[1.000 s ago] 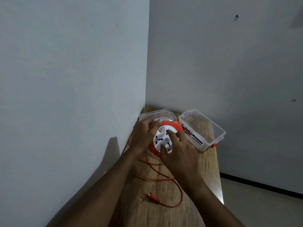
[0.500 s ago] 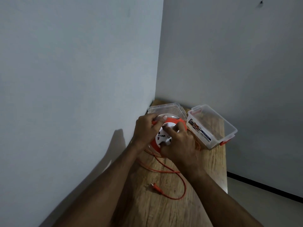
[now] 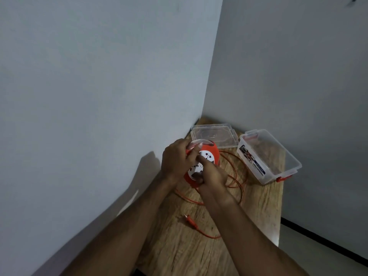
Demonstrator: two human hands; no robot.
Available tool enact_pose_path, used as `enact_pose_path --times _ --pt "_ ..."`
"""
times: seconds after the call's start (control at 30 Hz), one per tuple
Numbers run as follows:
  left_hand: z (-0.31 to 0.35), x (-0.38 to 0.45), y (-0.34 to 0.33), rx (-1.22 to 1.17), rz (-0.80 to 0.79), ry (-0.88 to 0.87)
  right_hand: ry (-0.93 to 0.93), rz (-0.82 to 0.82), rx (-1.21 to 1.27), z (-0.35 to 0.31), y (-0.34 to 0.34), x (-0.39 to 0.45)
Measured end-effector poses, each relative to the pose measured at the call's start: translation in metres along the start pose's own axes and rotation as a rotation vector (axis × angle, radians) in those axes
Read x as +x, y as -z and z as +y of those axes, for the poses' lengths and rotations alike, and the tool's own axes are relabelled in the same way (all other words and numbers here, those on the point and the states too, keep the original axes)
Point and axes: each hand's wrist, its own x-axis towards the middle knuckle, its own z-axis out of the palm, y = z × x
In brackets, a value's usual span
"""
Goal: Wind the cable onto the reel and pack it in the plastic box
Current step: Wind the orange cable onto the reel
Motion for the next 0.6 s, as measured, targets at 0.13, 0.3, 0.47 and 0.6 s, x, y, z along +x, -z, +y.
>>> enact_pose_path --times 0.13,0.3,0.47,0.6 --pt "-0.009 -0.007 0.009 -0.090 0.047 0.184 0.597 -0.009 -0.574 -0.002 0.027 -0.015" --pt "-0.005 -0.007 0.020 -0.166 -0.002 0.221 1.507 -0.098 -1.145 -0.006 0.048 -0.029" --pt "0.005 -0.011 0.024 -0.196 -0.022 0.199 1.445 -0.201 -1.422 -0.008 0.043 -0.045" --pt "0.005 -0.017 0.027 -0.230 -0.008 0.219 1.382 -0.175 -1.459 -0.003 0.045 -0.048"
